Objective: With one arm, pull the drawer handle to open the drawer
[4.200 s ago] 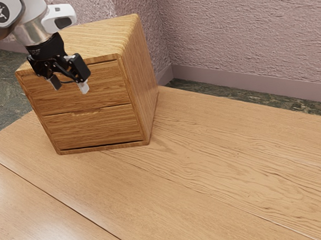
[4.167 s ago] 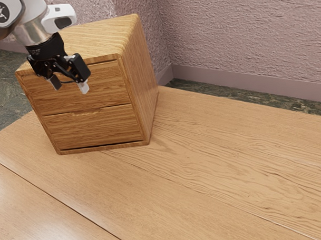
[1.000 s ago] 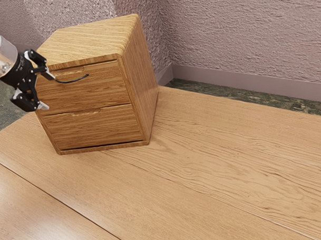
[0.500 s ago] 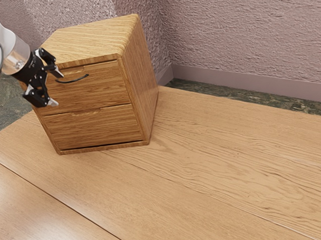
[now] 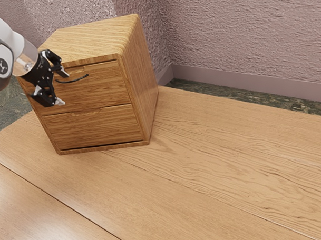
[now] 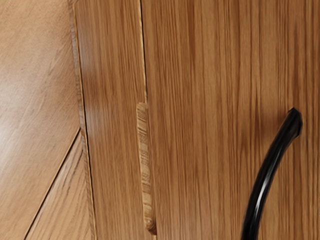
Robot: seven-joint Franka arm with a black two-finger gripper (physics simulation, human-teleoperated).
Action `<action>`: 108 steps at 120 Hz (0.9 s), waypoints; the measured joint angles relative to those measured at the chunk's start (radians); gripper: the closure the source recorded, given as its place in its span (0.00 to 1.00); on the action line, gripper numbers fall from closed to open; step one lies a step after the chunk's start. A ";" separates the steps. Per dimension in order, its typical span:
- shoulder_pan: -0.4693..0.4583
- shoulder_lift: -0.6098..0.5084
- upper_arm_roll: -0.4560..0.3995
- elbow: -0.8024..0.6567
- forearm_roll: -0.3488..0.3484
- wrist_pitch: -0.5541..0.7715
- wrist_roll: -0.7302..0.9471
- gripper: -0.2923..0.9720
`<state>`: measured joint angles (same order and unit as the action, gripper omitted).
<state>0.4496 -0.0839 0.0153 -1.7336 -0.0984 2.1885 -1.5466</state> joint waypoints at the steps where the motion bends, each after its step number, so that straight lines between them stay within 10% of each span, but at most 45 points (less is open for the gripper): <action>1: 0.000 0.002 0.000 0.000 0.000 0.002 0.000 0.25; 108: -0.027 -0.204 0.002 -0.265 -0.008 0.043 0.007 0.25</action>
<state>0.4227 -0.2884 0.0168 -1.9984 -0.1067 2.2315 -1.5391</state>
